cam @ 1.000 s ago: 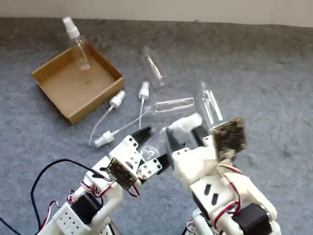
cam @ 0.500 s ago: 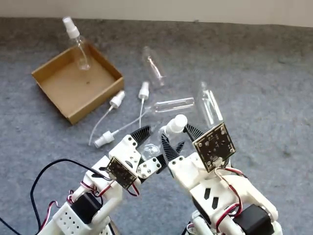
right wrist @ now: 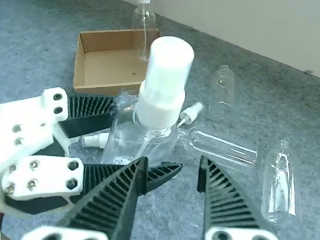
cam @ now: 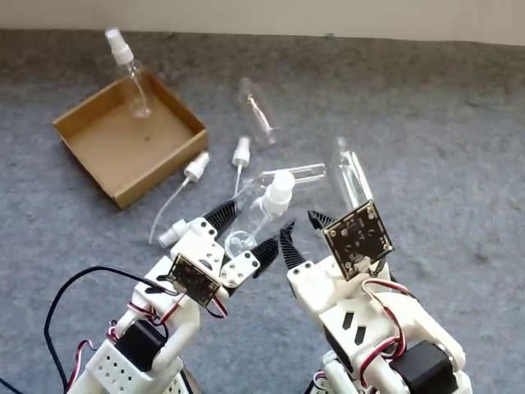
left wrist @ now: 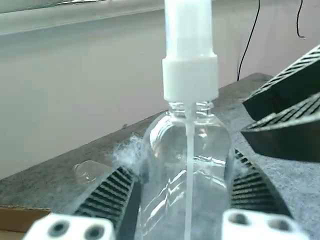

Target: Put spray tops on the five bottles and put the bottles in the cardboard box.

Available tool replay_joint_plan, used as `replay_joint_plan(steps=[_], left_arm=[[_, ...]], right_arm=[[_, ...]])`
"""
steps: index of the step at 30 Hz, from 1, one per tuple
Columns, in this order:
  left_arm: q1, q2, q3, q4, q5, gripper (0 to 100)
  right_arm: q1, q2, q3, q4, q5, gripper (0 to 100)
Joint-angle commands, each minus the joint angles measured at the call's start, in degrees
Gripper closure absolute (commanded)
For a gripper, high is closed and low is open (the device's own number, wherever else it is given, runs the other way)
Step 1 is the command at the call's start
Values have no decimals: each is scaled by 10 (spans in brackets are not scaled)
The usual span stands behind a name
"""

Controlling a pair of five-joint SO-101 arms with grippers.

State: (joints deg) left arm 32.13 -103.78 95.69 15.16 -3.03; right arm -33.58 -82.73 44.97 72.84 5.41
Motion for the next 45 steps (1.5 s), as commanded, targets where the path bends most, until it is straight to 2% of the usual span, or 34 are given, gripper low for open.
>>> replay_joint_plan(steps=[1,5,7,10,13,20,27,31,45], left_arm=[[-17,-9,-19,-18,3,905],[-73,-9,-19,-18,3,905],[-103,-9,-19,-18,3,905],[-138,-9,-20,-18,3,905],[-154,-9,-27,-18,3,905],[-153,-9,-35,-23,4,905],[-153,-9,8,-94,5,905],[-153,-9,15,-138,3,905],[-158,-9,15,-138,2,902]], right_arm=[[11,-1,0,1,7,851],[11,-1,16,0,7,854],[16,-1,22,0,7,893],[57,-1,32,-15,7,994],[100,-1,69,-63,6,983],[111,-1,236,-257,4,983],[111,0,381,-480,3,983],[111,0,430,-518,3,983],[110,0,536,-672,2,983]])
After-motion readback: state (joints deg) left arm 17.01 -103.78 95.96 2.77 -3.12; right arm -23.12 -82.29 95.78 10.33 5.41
